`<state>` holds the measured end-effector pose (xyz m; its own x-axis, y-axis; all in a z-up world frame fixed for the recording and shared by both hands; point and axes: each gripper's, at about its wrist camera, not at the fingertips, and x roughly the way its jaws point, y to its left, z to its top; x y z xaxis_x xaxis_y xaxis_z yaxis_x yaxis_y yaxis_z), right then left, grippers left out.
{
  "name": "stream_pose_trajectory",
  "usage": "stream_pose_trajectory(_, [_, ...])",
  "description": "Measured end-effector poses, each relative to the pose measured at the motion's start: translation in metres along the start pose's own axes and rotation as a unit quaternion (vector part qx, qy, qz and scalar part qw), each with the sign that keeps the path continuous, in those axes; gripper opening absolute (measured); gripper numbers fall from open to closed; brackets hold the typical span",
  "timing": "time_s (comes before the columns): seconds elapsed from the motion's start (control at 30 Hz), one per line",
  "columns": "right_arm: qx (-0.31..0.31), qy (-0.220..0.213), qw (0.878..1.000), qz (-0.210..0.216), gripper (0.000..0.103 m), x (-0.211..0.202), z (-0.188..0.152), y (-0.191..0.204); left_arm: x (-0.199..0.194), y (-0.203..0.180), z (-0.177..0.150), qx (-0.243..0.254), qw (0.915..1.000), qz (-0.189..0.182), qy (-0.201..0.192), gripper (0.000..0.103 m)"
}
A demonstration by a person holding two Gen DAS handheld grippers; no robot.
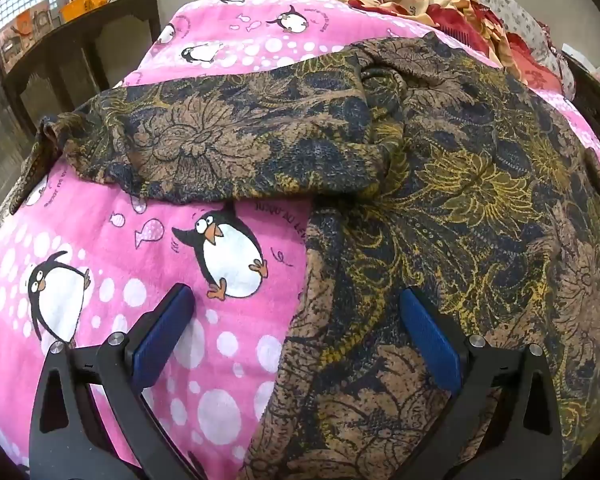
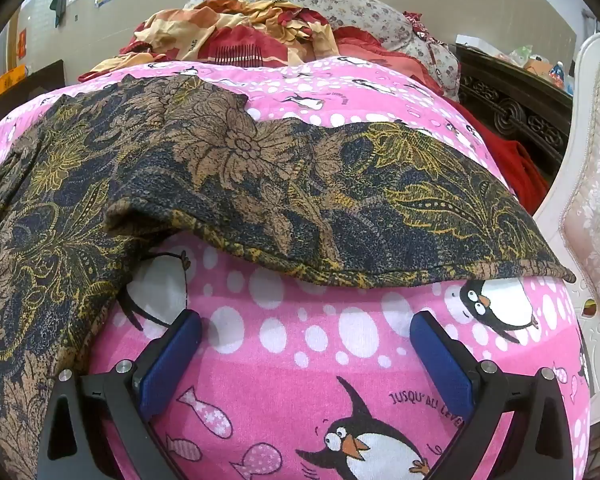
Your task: Fold small clothes
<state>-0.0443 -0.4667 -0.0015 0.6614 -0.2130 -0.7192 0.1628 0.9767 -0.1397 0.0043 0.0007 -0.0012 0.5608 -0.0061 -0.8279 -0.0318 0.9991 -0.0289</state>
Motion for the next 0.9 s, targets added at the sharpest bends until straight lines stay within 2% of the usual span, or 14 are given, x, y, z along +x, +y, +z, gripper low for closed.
stream_pose_trajectory(0.2, [0.004, 0.004, 1.000, -0.002, 0.103, -0.001, 0.000, 0.001, -0.005, 0.009, -0.001, -0.005, 0.9999, -0.008, -0.007, 0.103])
stream_pose_trajectory(0.3, [0.017, 0.060, 0.998, 0.018, 0.103, -0.001, 0.005, -0.008, -0.006, 0.015, 0.000, -0.006, 0.9999, -0.011, -0.006, 0.103])
stream_pose_trajectory(0.4, [0.014, 0.109, 0.993, 0.049, 0.103, -0.026, -0.006, -0.021, -0.005, 0.001, -0.003, -0.004, 0.9999, -0.005, -0.008, 0.103])
stream_pose_trajectory(0.43, [0.012, 0.121, 0.991, 0.050, 0.101, -0.035, -0.013, -0.025, -0.005, 0.002, -0.003, -0.006, 0.9999, -0.008, -0.010, 0.103])
stream_pose_trajectory(0.5, [-0.011, 0.138, 0.990, 0.024, 0.097, -0.067, -0.033, -0.032, -0.007, 0.004, -0.004, -0.013, 0.9996, -0.018, -0.015, 0.103])
stream_pose_trajectory(0.57, [-0.041, 0.116, 0.992, 0.014, 0.097, -0.103, -0.042, -0.030, -0.011, 0.008, -0.003, -0.023, 0.9989, -0.034, -0.022, 0.103])
stream_pose_trajectory(0.6, [-0.054, 0.085, 0.995, 0.020, 0.097, -0.128, -0.043, -0.025, -0.015, 0.012, -0.001, -0.034, 0.9980, -0.046, -0.027, 0.103])
stream_pose_trajectory(0.67, [-0.060, 0.022, 0.997, 0.048, 0.099, -0.164, -0.040, -0.012, -0.030, 0.023, 0.007, -0.075, 0.9933, -0.069, -0.055, 0.102])
stream_pose_trajectory(0.7, [-0.055, 0.000, 0.996, 0.069, 0.103, -0.177, -0.029, 0.001, -0.038, 0.024, 0.013, -0.082, 0.9917, -0.080, -0.058, 0.102])
stream_pose_trajectory(0.8, [-0.045, -0.023, 0.994, 0.094, 0.103, -0.172, 0.000, 0.043, -0.059, -0.006, 0.033, -0.031, 0.9930, -0.091, -0.069, 0.102])
stream_pose_trajectory(0.87, [-0.054, -0.037, 0.995, 0.074, 0.103, -0.153, 0.020, 0.084, -0.064, -0.031, 0.041, -0.004, 0.9903, -0.112, -0.083, 0.103])
stream_pose_trajectory(0.9, [-0.064, -0.032, 0.995, 0.066, 0.103, -0.135, 0.033, 0.109, -0.058, -0.046, 0.045, 0.005, 0.9897, -0.120, -0.077, 0.103])
